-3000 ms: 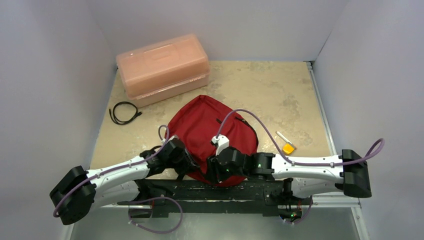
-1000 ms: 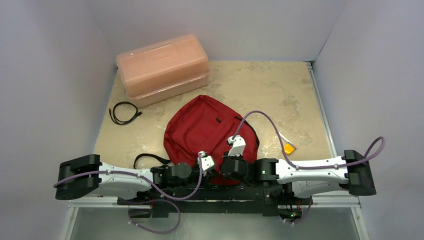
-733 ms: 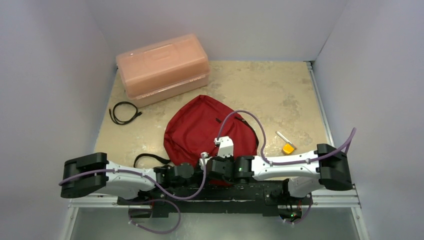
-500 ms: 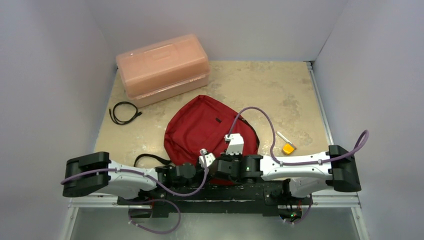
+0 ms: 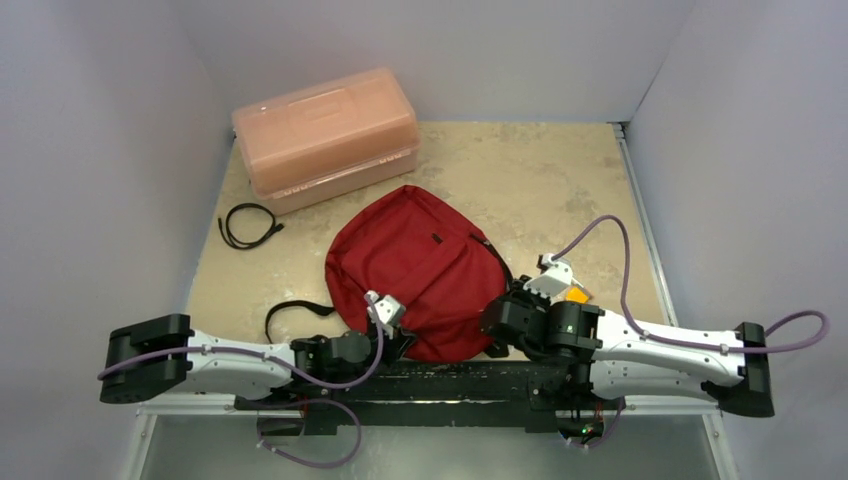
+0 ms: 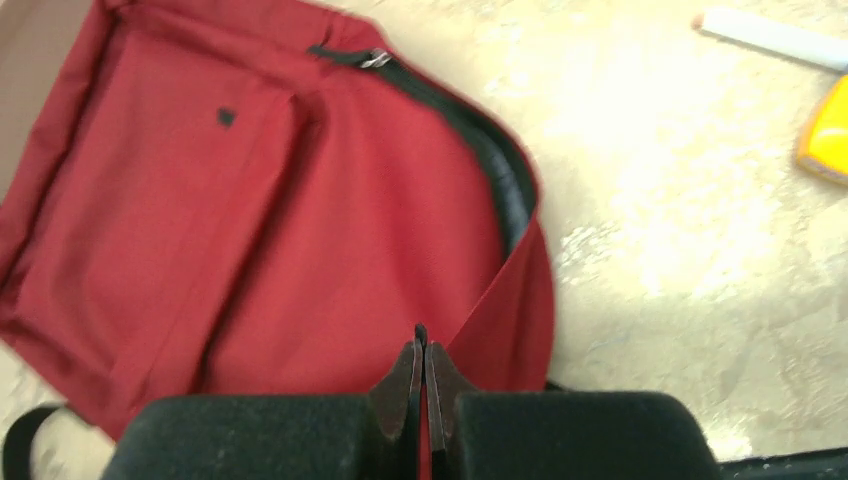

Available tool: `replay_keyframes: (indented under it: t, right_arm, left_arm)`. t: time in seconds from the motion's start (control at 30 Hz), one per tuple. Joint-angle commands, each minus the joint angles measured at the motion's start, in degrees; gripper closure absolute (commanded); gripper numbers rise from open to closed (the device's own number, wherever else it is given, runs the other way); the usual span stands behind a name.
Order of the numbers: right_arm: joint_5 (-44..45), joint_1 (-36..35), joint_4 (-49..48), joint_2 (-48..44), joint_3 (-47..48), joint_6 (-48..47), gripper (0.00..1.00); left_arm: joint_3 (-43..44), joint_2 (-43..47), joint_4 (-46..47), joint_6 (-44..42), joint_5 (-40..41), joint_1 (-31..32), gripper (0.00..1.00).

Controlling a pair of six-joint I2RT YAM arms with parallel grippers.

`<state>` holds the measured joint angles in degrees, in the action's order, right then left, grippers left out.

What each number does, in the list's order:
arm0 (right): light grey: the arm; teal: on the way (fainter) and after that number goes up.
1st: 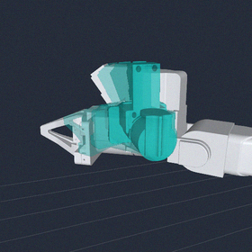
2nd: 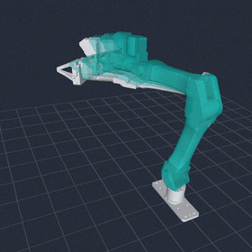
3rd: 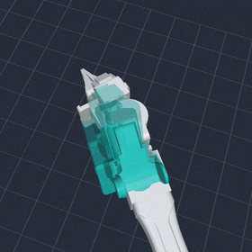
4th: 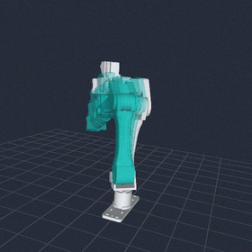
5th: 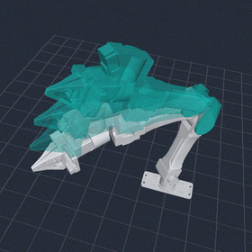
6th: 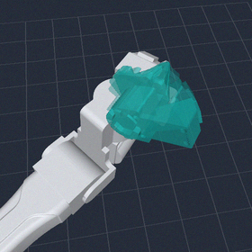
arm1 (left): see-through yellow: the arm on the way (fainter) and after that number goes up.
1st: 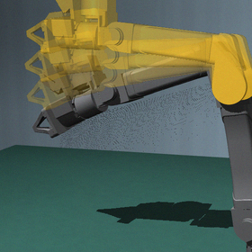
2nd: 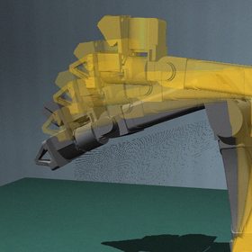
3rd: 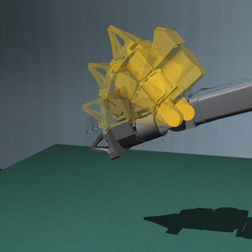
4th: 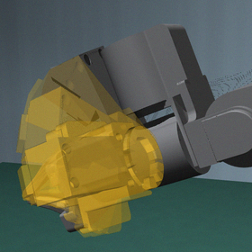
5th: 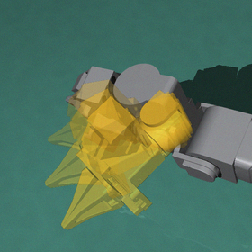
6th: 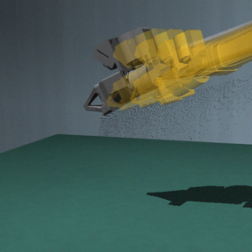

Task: Pack the student bag
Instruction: Zip the student bag at the center of the board.

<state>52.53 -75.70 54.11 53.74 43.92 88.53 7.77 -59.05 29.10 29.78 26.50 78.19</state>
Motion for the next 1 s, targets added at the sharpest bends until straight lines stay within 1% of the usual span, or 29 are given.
replay_keyframes:
  t: [0.0,0.07,0.13,0.23,0.33,0.37,0.4,0.43,0.47,0.53,0.57,0.6,0.67,0.83,0.9,0.97]
  right_arm:
    - [2.84,6.05,0.1,-2.67,-3.61,-4.6,1.0]
    - [2.6,8.03,-1.22,-3.55,-4.35,-6.83,1.0]
    - [1.72,9.83,-4.56,-3.41,-5.37,-9.9,1.0]
    - [0.6,12.02,-9.9,-0.87,-6.75,-13.37,1.0]
    - [0.17,13.89,-13.28,0.51,-5.57,-16.52,1.0]
    - [0.2,13.91,-14.19,0.38,-4.99,-17.87,1.0]
    - [0.29,13.91,-15.0,-0.08,-4.5,-19.55,1.0]
    - [0.09,13.79,-17.48,-1.13,-4.63,-23.55,1.0]
    - [-1.2,13.75,-19.95,-2.77,-4.94,-26.27,1.0]
    - [-3.51,13.74,-24.37,-6.2,-5.72,-30.28,1.0]
    - [-4.39,13.74,-25.89,-7.73,-6.1,-32.04,1.0]
    - [-5.19,13.74,-26.88,-8.89,-6.47,-33.31,1.0]
    - [-6.62,13.74,-28.49,-10.01,-6.77,-35.35,1.0]
    - [-9.01,13.74,-30.99,-9.6,-6.85,-36.87,1.0]
    - [-9.1,13.75,-30.8,-9.56,-6.94,-36.62,1.0]
    - [-9.06,13.74,-30.83,-9.82,-7.0,-36.59,1.0]
  left_arm:
    - [-6.86,2.58,1.92,0.67,2.05,0.12,1.0]
    - [-10.44,5.91,3.92,2.64,3.37,0.07,1.0]
    - [-12.91,11.76,2.94,5.44,4.55,0.12,1.0]
    - [-13.07,22.59,-4.26,5.65,4.21,0.12,1.0]
    - [-12.73,32.1,-11.05,4.89,3.16,0.1,1.0]
    - [-11.86,34.41,-13.53,4.79,2.13,0.11,0.96]
    - [-10.64,35.99,-15.74,4.49,1.13,0.12,0.82]
    - [-9.04,36.66,-17.35,3.63,-0.15,0.12,0.64]
    - [-6.78,36.62,-18.84,2.54,-1.59,0.12,0.51]
    - [-1.96,34.37,-20.48,-1.13,-4.83,0.12,0.33]
    - [0.84,32.17,-21.04,-2.98,-6.39,0.05,0.27]
    - [3.63,29.55,-20.89,-4.94,-7.93,0.11,0.24]
    - [10.31,20.84,-19.41,-8.53,-8.94,0.12,0.23]
    - [23.35,0.87,-14.95,-12.1,-3.14,-0.05,0.23]
    - [27.76,-5.07,-14.46,-13.61,-1.47,-0.4,0.24]
    - [30.12,-9.43,-12.35,-15.26,-1.5,-1.02,0.25]
